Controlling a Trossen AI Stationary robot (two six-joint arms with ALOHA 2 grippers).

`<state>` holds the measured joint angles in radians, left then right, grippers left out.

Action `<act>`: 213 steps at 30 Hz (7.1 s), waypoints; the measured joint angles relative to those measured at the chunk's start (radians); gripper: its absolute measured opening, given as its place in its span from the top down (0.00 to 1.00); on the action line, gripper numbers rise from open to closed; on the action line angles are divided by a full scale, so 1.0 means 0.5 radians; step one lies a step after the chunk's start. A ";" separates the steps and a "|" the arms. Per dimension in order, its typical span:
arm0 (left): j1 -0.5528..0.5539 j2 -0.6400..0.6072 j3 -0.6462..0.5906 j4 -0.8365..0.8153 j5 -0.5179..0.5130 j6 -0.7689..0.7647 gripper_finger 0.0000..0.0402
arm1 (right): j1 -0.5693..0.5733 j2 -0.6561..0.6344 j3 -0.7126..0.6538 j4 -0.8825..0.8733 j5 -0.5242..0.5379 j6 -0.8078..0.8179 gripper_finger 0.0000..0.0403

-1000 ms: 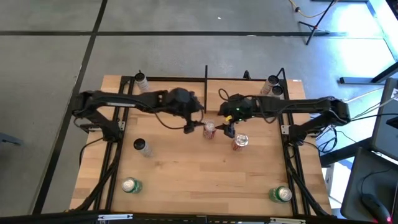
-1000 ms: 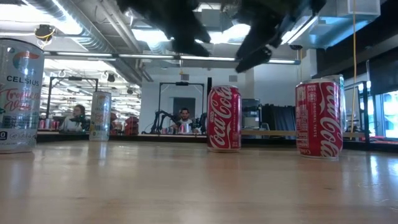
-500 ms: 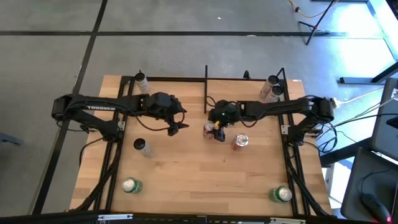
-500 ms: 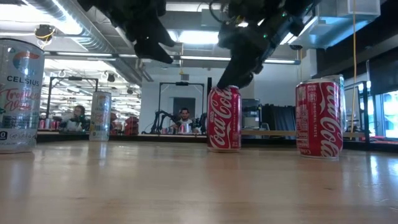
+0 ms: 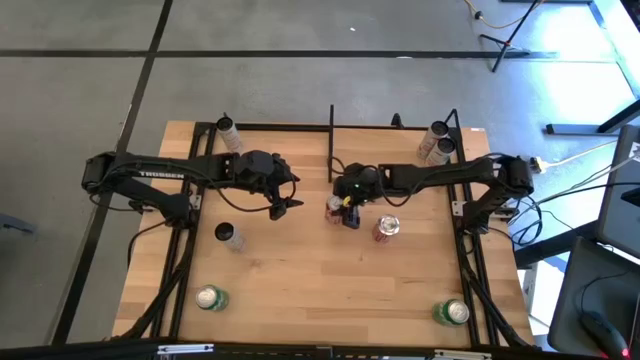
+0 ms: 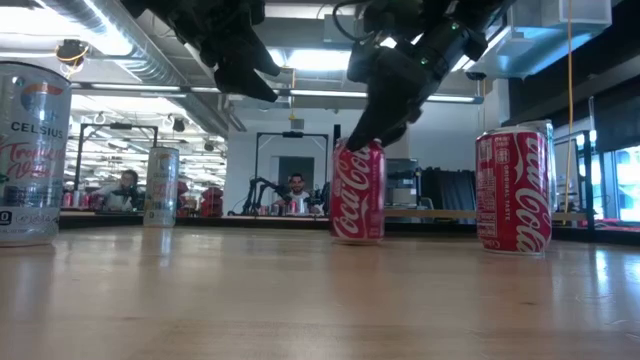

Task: Place canned beverage on shelf
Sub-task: Put the top red soda can on the shelf, then put the red soda can on the shelf aligned with the other red soda can

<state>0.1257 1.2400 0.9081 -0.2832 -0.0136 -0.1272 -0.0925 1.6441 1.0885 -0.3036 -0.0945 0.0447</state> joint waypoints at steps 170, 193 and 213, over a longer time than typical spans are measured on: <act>-0.392 2.067 1.788 0.492 -0.374 -0.317 0.15 | 0.945 -1.591 0.273 -1.554 0.382 0.840 0.28; -0.379 1.998 1.839 0.332 -0.231 -0.368 0.12 | 0.944 -1.591 0.213 -1.474 0.305 0.845 0.28; -0.432 2.085 1.836 0.409 -0.471 -0.360 0.03 | 0.944 -1.591 0.213 -1.486 0.327 0.842 0.28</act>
<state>-0.0902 2.2824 1.8263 -0.0787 -0.2491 -0.3072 0.3794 0.8486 1.1950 -1.0466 0.0688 0.4657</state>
